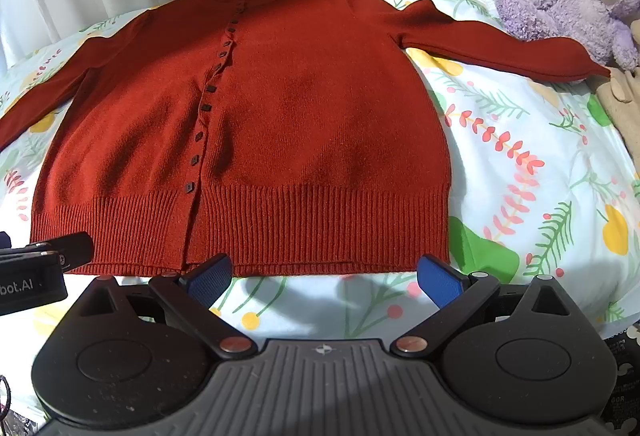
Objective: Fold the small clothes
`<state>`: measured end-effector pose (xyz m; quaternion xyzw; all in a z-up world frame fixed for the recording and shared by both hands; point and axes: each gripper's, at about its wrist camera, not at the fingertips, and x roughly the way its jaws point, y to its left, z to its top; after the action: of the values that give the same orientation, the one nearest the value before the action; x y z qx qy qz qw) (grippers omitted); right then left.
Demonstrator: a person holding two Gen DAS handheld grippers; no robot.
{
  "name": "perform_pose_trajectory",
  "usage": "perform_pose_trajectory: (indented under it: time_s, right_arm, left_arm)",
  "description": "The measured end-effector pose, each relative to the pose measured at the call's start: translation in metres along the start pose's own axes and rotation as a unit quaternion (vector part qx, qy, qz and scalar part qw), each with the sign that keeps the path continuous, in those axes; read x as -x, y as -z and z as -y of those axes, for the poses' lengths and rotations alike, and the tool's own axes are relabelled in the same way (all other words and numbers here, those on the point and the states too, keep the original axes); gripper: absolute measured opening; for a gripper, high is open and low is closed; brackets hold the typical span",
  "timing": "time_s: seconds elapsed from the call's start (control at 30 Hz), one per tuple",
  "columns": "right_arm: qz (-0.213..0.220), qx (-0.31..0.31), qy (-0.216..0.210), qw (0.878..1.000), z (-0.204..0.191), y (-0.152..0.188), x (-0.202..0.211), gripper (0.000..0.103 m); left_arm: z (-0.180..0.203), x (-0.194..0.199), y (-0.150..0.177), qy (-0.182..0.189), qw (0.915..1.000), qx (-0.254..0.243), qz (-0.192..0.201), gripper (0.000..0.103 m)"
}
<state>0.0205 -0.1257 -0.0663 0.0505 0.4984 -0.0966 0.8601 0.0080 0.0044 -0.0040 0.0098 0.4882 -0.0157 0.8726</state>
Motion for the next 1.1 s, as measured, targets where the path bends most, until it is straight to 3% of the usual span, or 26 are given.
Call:
perform_pose_trajectory:
  time_s: [1.1]
  right_arm:
    - [-0.012,-0.007,0.005,1.0,0.0022,-0.0007,-0.0049,0.099]
  left_arm:
    - [-0.0002,-0.0069,-0.0037,0.009,0.9998,0.004,-0.015,0.103]
